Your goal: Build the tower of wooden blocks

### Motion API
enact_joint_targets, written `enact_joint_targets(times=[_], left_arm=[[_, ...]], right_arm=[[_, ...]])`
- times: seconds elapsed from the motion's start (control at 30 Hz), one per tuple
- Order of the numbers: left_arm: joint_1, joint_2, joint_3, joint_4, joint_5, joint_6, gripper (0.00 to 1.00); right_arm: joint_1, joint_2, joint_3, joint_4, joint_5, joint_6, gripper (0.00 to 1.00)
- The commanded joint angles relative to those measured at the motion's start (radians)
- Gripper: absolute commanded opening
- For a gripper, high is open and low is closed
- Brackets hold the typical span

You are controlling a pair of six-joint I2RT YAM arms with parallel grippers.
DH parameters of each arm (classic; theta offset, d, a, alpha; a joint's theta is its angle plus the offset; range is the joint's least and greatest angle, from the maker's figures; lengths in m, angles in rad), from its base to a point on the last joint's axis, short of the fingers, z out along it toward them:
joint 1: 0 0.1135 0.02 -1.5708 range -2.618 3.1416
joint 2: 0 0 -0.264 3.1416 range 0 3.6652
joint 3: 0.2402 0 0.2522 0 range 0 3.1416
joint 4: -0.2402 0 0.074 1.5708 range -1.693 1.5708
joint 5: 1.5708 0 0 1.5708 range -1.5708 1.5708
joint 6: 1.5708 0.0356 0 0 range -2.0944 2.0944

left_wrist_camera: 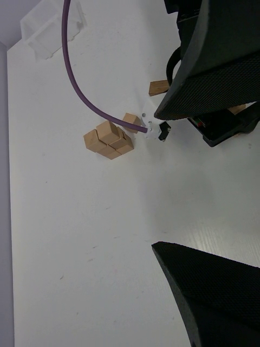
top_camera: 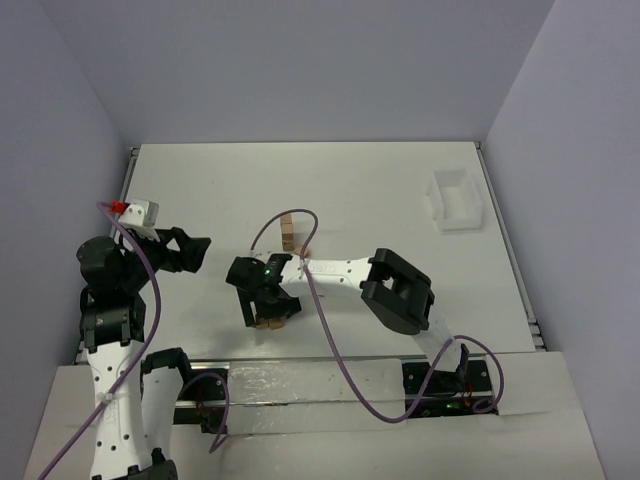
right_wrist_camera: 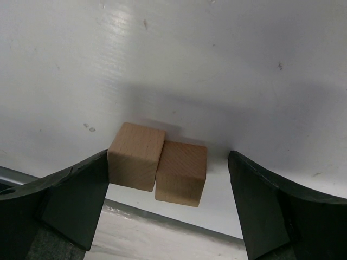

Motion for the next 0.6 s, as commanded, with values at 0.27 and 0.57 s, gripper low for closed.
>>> enact_joint_targets(times=[0.27, 0.57], left_arm=[[0.007, 0.011, 0.001, 0.015, -0.006, -0.004, 0.99], [0.008, 0.014, 0.011, 0.015, -0.002, 0.003, 0.99]], right_arm=[[-0.027, -0.009, 0.004, 0.019, -0.029, -0.021, 0.69], [-0.044, -0.176, -0.141, 0.107, -0.035, -0.087, 0.54]])
